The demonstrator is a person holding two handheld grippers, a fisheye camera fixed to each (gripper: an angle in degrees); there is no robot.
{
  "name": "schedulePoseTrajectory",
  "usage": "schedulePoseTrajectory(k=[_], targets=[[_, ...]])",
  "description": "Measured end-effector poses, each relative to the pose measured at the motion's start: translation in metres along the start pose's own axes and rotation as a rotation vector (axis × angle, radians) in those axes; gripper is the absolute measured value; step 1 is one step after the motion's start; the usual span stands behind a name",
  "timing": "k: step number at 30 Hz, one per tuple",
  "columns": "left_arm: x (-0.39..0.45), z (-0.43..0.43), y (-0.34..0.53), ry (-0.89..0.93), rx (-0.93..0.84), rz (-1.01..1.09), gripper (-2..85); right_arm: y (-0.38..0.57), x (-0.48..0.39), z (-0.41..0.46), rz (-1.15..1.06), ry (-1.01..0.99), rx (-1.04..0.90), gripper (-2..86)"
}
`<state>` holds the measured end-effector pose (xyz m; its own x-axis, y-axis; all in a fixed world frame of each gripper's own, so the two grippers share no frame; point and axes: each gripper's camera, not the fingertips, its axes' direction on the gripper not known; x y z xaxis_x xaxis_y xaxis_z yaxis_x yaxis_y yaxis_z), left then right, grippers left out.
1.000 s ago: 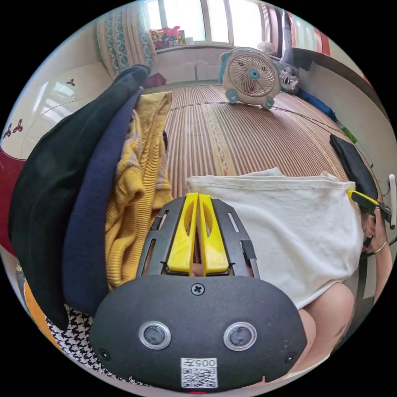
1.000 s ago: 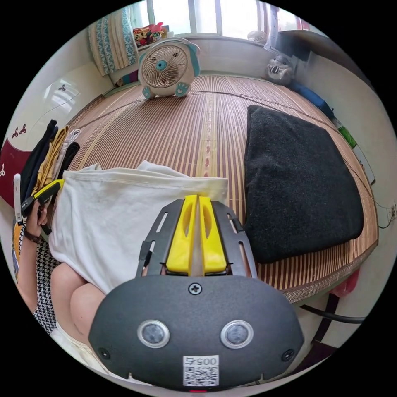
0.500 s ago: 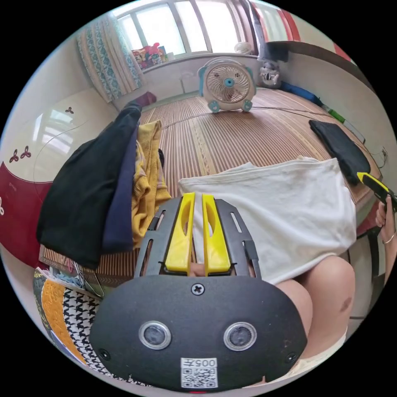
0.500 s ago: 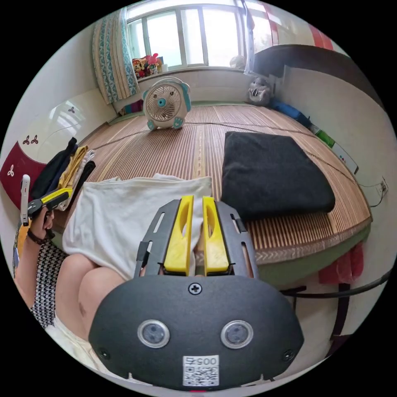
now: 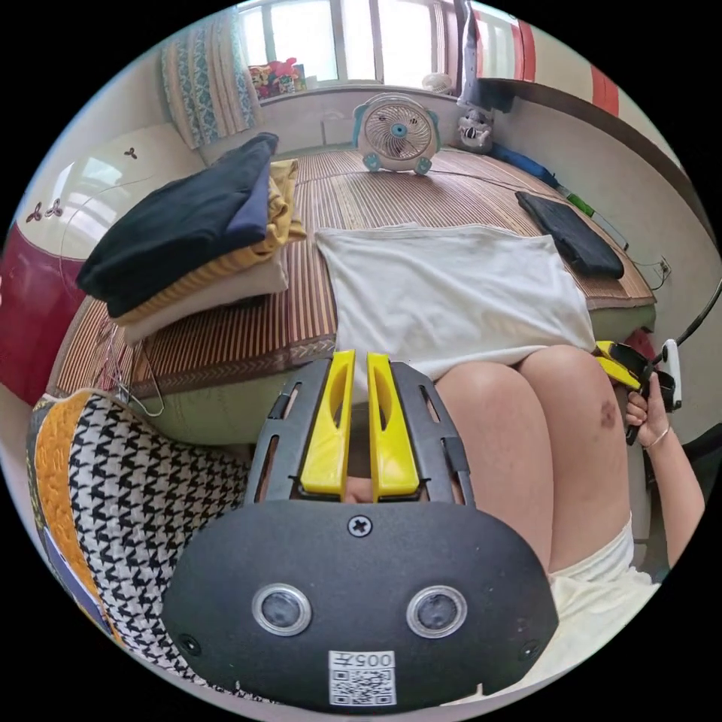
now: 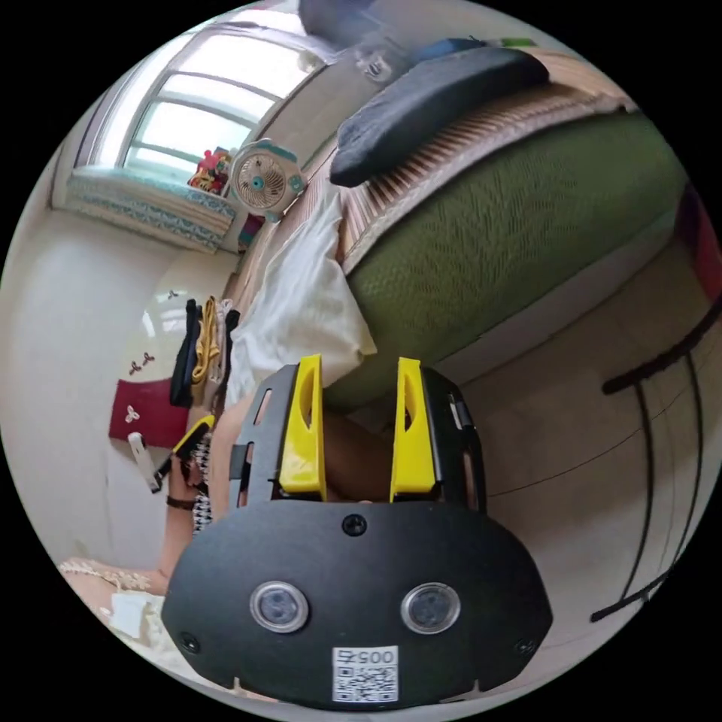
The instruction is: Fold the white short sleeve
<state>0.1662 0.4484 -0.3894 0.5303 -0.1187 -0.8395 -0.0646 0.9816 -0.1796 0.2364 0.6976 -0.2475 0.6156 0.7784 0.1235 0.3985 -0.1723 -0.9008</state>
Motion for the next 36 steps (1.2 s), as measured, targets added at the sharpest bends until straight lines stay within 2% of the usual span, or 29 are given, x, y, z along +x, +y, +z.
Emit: schedulePoseTrajectory(k=[4, 8, 16, 22, 25, 27, 36], targets=[[-0.018, -0.014, 0.015, -0.007, 0.013, -0.027, 4.2, -0.01, 0.021, 0.0, 0.11, -0.1, 0.012, 9.4], [-0.036, -0.019, 0.025, -0.009, 0.013, -0.065, 3.6, -0.011, 0.019, -0.005, 0.128, -0.102, 0.02, 5.2], [-0.026, -0.021, 0.007, 0.085, 0.021, -0.049, 1.4, -0.009, -0.049, -0.043, -0.002, 0.019, 0.075, 0.4], [0.019, -0.026, -0.047, 0.167, 0.045, 0.028, 0.1, -0.013, -0.129, -0.051, -0.178, 0.134, 0.064, -1.0], [0.045, -0.008, -0.078, 0.233, -0.022, 0.04, -0.3, -0.011, -0.158, -0.047, -0.244, 0.191, 0.053, -1.0], [0.077, 0.021, -0.095, 0.203, -0.13, 0.08, -0.3, -0.009, -0.171, -0.044, -0.267, 0.208, 0.05, -1.0], [0.146, 0.117, -0.094, 0.225, -0.283, 0.158, -0.5, -0.001, -0.211, -0.03, -0.308, 0.239, 0.021, -1.0]])
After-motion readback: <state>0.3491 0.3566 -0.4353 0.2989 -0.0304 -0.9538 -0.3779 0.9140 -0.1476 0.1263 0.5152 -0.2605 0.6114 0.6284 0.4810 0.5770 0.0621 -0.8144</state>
